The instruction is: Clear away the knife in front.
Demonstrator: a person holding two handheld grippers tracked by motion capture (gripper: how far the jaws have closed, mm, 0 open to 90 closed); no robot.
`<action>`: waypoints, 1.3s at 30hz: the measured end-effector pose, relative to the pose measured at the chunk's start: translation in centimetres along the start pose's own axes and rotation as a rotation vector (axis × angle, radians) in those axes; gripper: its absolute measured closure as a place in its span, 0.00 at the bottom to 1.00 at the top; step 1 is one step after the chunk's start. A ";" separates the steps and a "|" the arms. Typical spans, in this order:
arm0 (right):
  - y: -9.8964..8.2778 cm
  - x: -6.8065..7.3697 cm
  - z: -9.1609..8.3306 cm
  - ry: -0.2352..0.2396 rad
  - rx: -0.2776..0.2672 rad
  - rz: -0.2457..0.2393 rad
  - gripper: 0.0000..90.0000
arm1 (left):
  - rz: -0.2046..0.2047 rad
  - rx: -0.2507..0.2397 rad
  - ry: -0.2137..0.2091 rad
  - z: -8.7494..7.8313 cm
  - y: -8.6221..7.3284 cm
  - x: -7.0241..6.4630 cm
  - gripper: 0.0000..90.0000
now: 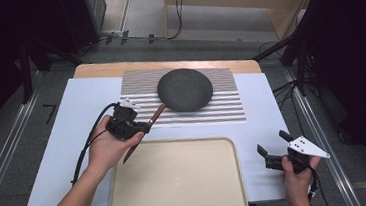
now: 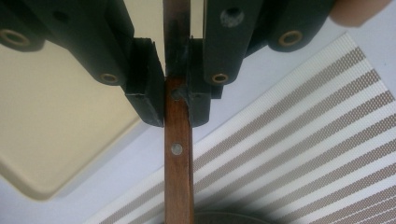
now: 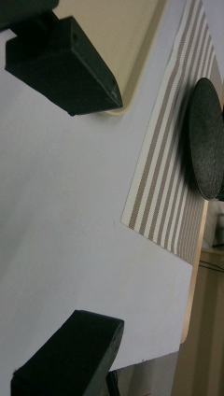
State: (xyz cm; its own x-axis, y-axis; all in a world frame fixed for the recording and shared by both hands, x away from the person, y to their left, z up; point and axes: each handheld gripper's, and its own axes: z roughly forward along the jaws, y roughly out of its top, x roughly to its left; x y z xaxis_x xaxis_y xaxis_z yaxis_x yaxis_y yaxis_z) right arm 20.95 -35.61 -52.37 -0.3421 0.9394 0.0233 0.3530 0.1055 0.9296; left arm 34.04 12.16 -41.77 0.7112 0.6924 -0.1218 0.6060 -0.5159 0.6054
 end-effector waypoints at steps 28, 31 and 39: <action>0.0 0.1 0.0 -0.005 0.002 -0.004 0.00 | -0.078 -0.016 -0.043 -0.3 -7.6 -2.4 0.86; 0.0 0.1 0.0 -0.006 0.001 -0.006 0.00 | -0.096 -0.012 -0.055 -0.1 -8.5 -2.3 0.86; 0.0 0.1 0.0 -0.009 0.006 -0.008 0.00 | -0.138 -0.014 -0.074 0.5 -10.5 -2.6 0.86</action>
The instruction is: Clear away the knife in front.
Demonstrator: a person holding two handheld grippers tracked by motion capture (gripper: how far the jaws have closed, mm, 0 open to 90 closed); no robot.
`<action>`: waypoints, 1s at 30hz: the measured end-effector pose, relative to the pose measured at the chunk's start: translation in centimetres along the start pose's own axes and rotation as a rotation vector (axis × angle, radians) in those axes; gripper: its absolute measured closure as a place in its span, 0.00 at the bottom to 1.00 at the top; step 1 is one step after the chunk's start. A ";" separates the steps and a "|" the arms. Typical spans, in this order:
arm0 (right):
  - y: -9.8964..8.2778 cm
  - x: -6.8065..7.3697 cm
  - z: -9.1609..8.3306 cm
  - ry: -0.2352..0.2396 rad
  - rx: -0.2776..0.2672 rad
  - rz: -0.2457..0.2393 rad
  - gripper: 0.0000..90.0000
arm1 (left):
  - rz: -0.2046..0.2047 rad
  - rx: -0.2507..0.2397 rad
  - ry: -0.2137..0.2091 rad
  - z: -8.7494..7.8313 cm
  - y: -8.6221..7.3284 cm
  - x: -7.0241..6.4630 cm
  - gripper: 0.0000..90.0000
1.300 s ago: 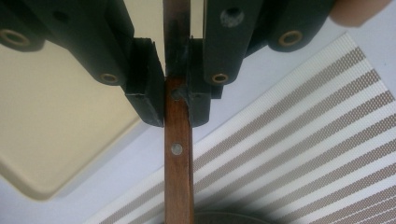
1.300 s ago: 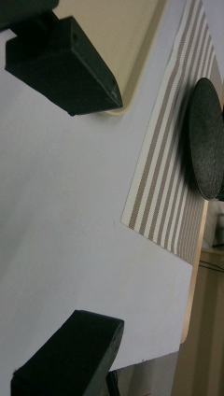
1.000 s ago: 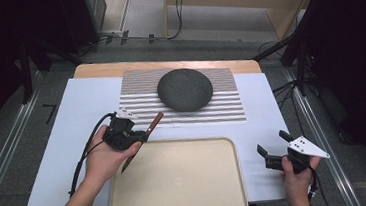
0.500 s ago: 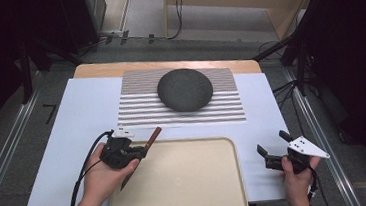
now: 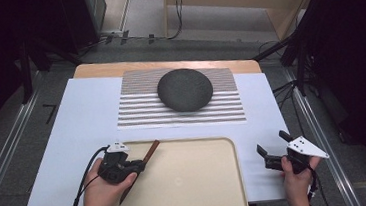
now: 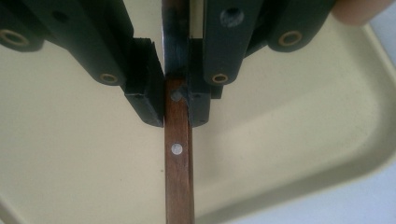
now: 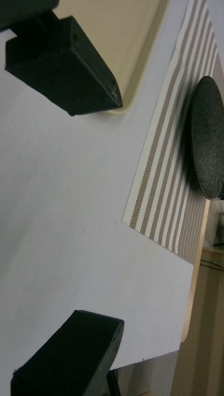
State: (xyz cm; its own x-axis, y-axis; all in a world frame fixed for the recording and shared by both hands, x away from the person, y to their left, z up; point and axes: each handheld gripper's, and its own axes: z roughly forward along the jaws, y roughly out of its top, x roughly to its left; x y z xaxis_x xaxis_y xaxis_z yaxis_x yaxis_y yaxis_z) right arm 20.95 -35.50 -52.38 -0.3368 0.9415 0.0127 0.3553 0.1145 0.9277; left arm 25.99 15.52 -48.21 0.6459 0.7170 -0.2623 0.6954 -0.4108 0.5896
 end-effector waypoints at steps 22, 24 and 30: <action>0.0 0.0 0.0 0.000 0.003 -0.006 0.00 | -0.034 -0.083 0.021 -0.8 -1.9 0.5 0.81; 0.0 0.1 0.0 -0.001 0.004 -0.006 0.00 | -0.018 -0.089 0.019 -0.7 -1.5 0.3 0.89; 0.0 0.0 0.1 -0.001 0.002 -0.006 0.00 | 0.057 -0.041 -0.026 0.9 0.0 -0.5 1.00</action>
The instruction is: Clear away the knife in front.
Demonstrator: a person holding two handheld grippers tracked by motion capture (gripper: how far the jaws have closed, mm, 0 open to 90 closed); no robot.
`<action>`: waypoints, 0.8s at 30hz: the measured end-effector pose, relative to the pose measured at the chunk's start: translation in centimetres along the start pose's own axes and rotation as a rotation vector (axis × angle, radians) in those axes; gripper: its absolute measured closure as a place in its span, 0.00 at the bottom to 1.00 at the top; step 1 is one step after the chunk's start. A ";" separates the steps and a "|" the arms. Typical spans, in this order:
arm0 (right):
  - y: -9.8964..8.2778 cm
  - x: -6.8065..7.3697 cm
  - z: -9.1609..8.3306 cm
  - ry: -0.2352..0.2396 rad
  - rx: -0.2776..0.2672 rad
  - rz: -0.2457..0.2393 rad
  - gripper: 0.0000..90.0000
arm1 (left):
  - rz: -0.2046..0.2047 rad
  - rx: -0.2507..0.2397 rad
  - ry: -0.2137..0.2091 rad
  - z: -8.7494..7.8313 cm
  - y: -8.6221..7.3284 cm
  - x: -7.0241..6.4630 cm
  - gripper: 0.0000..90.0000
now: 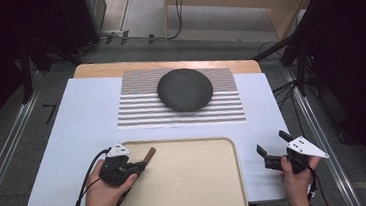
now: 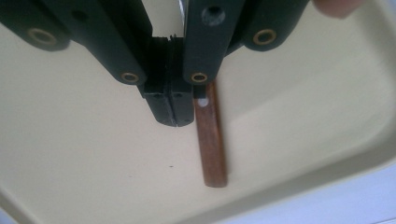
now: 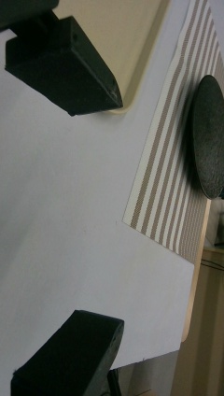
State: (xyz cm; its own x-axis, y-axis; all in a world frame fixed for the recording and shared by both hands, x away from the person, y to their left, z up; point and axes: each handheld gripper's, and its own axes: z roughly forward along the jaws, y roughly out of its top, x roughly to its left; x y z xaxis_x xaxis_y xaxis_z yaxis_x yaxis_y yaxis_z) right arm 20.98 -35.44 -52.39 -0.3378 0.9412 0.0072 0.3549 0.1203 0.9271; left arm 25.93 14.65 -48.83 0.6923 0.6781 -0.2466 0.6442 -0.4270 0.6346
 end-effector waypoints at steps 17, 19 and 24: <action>0.0 0.0 0.0 0.001 0.000 0.002 0.00 | -0.016 0.028 0.051 -0.9 -1.1 2.1 1.00; 0.0 0.0 0.0 0.001 0.000 0.002 0.00 | -0.007 0.025 0.054 -1.2 -1.3 2.3 1.00; 0.0 0.0 0.0 0.000 0.000 0.002 0.00 | -0.015 0.026 0.067 -1.6 -1.6 3.1 1.00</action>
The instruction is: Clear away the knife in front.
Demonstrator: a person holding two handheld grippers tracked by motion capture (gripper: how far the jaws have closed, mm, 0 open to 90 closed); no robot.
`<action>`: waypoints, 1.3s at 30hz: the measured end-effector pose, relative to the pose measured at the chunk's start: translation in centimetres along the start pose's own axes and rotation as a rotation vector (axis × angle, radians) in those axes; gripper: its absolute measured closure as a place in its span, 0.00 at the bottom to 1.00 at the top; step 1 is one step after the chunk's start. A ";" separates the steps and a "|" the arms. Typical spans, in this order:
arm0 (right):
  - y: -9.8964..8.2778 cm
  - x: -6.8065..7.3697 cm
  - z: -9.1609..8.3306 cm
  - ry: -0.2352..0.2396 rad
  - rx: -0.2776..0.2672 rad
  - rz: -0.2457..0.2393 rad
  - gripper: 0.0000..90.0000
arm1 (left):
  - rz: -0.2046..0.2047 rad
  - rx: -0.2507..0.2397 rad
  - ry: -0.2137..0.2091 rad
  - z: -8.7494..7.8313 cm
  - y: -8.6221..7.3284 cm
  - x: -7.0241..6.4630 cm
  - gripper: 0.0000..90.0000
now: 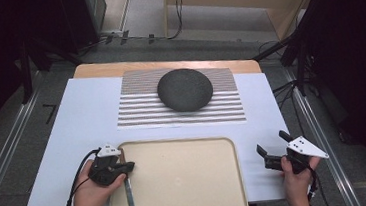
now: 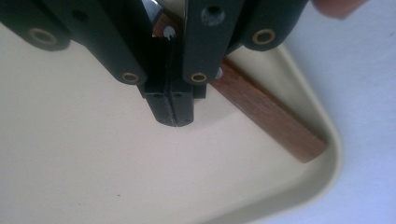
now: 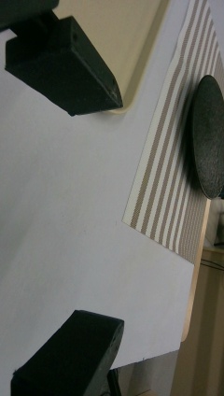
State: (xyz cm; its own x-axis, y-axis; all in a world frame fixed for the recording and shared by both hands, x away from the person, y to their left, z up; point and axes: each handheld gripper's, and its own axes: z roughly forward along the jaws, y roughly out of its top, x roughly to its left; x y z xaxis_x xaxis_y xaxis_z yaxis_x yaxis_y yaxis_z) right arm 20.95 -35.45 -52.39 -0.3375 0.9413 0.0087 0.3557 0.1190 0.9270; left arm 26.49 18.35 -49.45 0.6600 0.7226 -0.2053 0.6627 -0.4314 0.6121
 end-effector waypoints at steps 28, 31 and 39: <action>0.0 0.0 0.0 0.008 -0.001 0.001 0.00 | 0.063 -0.206 -0.058 -2.4 -0.7 1.2 0.61; 0.0 0.0 -0.1 0.009 -0.003 0.000 0.00 | 0.070 -0.250 -0.049 -2.9 -0.7 1.3 0.50; 0.0 -0.1 -0.1 0.011 -0.003 0.002 0.00 | 0.043 -0.365 -0.075 -4.3 -1.0 2.2 0.11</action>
State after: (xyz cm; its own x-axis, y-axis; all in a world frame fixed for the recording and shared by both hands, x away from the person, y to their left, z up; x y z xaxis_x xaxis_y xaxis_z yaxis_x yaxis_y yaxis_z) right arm 20.92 -35.52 -52.40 -0.3469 0.9378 0.0144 0.3537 0.1166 0.9280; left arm 25.78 22.73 -47.27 0.7176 0.6608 -0.2200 0.4726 -0.2300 0.8507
